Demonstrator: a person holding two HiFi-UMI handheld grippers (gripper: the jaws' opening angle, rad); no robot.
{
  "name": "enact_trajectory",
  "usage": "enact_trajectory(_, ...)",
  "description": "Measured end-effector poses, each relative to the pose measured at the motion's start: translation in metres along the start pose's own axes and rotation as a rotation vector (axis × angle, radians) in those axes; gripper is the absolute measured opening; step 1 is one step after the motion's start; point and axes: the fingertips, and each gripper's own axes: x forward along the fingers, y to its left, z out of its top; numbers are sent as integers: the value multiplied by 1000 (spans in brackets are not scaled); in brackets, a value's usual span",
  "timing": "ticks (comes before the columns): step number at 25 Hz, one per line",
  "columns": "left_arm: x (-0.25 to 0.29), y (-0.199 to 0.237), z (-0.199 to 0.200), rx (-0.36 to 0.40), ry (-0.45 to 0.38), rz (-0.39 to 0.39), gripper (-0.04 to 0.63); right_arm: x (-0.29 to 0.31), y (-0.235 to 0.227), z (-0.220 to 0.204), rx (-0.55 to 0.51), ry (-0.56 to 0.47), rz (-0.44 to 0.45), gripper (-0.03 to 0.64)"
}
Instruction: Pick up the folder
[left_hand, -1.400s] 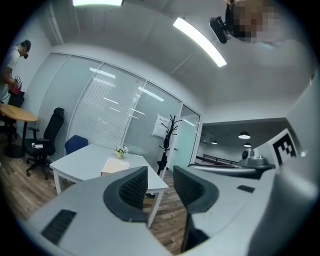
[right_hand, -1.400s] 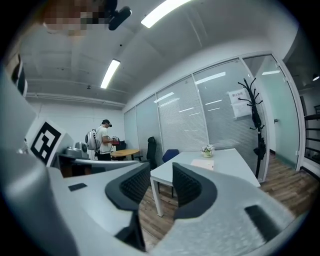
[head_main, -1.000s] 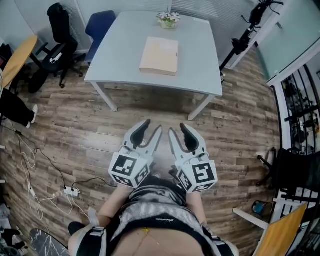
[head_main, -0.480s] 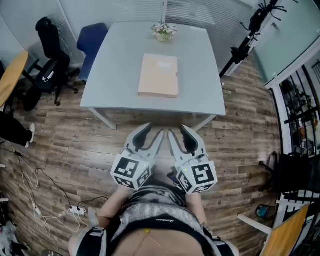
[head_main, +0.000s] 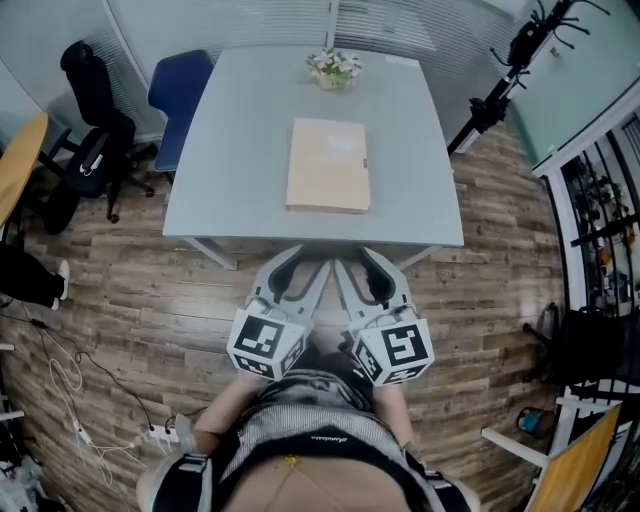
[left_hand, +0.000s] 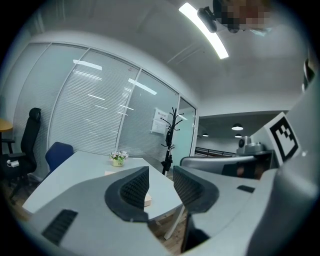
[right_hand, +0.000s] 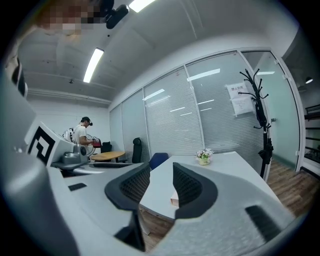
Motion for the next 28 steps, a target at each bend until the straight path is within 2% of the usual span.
enact_trajectory(8, 6, 27, 0, -38, 18, 2, 135, 24, -3, -4, 21, 31, -8, 146)
enact_trajectory(15, 21, 53, 1, -64, 21, 24, 134, 55, -8, -2, 27, 49, 22, 147)
enact_trajectory(28, 109, 112, 29, -74, 6, 50, 135, 147, -62, 28, 31, 21, 74, 147)
